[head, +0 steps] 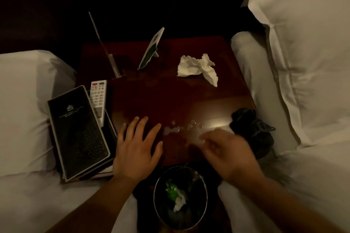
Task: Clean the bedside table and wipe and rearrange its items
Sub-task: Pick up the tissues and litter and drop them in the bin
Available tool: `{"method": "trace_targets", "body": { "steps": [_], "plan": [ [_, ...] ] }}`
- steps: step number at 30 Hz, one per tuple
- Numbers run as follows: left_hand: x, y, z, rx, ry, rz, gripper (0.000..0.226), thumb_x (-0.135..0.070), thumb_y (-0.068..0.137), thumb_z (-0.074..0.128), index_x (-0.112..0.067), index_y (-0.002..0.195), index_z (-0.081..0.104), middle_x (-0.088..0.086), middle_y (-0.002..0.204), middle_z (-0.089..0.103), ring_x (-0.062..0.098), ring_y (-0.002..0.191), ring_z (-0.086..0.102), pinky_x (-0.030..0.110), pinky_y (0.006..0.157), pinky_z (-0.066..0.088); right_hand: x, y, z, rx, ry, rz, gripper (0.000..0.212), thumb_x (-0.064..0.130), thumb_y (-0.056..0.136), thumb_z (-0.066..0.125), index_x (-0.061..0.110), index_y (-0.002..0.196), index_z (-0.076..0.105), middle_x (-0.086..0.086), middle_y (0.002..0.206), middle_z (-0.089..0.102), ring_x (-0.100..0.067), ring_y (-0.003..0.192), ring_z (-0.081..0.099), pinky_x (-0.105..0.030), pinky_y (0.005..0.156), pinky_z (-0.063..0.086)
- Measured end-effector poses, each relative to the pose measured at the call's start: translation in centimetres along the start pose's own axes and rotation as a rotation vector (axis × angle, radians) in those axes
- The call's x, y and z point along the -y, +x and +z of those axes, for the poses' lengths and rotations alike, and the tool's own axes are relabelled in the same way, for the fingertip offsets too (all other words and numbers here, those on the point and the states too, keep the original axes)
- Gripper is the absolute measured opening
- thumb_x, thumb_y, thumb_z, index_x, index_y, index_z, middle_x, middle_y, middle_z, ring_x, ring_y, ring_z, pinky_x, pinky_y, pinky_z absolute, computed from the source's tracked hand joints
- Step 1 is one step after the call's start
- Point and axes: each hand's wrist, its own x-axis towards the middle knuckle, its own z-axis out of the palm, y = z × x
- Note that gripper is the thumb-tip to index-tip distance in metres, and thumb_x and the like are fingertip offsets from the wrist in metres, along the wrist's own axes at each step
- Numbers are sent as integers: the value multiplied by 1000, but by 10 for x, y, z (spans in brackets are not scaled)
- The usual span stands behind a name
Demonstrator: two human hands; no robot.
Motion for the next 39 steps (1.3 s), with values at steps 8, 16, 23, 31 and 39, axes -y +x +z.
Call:
{"method": "trace_targets", "body": {
  "steps": [8,16,23,31,39],
  "plan": [
    [1,0,0,12,10,1,53,-51,94,38,-29,140,53,12,148,47,34,141,38,57,111,30,-21,147,-33,-261,-215,101,69,32,86,68,18,145,36,-12,137,42,-32,115,52,-45,86,52],
    [3,-1,3,-9,-2,18,52,-52,95,38,-30,140,51,11,148,46,33,141,38,56,112,30,-53,189,-15,-196,-314,360,27,18,90,62,6,114,60,-17,110,63,-34,98,61,-36,74,49],
    [1,-2,2,-18,-2,20,52,-51,95,38,-29,140,52,11,148,47,34,141,39,57,111,30,-55,155,-21,-399,-41,296,8,10,84,60,10,86,67,-9,78,67,-24,67,61,-32,58,48],
    [0,-2,2,-23,35,12,53,-51,94,37,-27,138,54,13,145,49,35,139,40,57,108,34,-22,78,-23,-522,334,117,11,12,86,67,23,86,67,4,79,67,-10,62,66,-34,57,58],
    [1,-1,7,-39,56,-3,52,-49,92,42,-30,139,50,12,146,47,35,139,38,57,108,33,-6,21,-7,-334,588,140,8,20,84,71,28,85,68,8,82,70,-10,73,69,-25,66,58]
  ]
}}
